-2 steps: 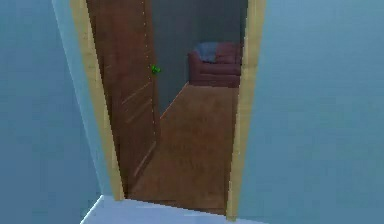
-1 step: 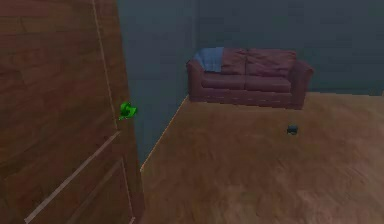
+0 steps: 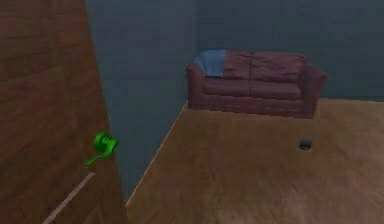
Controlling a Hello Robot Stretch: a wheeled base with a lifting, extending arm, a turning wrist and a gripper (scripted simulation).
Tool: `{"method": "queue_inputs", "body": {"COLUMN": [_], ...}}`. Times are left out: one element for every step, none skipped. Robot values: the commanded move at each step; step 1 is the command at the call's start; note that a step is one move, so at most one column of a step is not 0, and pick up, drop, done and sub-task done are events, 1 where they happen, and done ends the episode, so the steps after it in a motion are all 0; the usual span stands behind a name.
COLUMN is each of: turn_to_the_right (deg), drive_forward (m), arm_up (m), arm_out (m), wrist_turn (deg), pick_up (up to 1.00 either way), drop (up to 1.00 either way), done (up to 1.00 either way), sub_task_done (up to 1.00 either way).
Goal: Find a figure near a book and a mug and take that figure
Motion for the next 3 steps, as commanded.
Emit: {"method": "queue_inputs", "body": {"turn_to_the_right": [45.0,9.0,0.0], "drive_forward": [0.00,0.00,1.00], "arm_up": [0.00,0.00,0.00], "arm_out": [0.00,0.00,0.00], "wrist_turn": [0.0,0.0,0.0], "pick_up": [0.00,0.00,0.00], "drop": [0.00,0.00,0.00], "done": [0.00,0.00,0.00], "sub_task_done": [0.00,0.00,0.00]}}
